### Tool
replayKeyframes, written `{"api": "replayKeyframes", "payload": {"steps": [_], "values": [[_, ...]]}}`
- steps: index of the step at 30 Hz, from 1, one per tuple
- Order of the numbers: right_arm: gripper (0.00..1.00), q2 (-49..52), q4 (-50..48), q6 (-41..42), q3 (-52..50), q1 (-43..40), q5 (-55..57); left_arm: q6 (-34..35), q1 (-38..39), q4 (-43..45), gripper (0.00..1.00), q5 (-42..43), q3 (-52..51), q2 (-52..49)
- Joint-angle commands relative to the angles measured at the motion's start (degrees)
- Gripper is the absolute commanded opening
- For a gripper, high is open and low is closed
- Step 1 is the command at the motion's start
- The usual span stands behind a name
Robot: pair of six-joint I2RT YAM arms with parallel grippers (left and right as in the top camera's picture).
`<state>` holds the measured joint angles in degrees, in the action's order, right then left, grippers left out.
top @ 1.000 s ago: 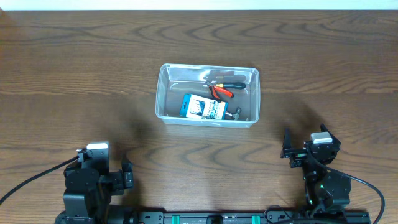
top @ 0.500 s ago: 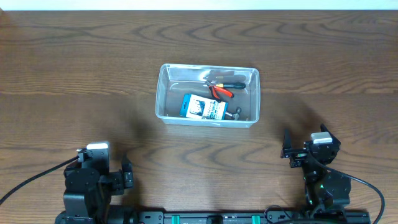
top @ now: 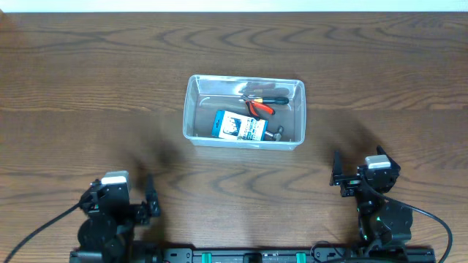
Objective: Pack container
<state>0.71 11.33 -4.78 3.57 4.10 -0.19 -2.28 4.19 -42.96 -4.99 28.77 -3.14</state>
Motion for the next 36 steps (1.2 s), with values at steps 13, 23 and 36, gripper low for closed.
{"api": "replayKeyframes", "payload": {"steps": [13, 23, 36], "values": [[0.99, -0.4, 0.0, -0.6, -0.2, 0.4, -0.1, 3.5, -0.3, 41.1, 0.98, 3.1, -26.6, 3.0], [0.99, -0.4, 0.0, -0.6, -0.2, 0.4, -0.1, 3.7, -0.2, 38.9, 0.98, 4.5, -28.5, 2.8], [0.99, -0.4, 0.0, -0.6, -0.2, 0.4, -0.1, 3.7, -0.2, 38.9, 0.98, 4.5, -28.5, 2.8]]}}
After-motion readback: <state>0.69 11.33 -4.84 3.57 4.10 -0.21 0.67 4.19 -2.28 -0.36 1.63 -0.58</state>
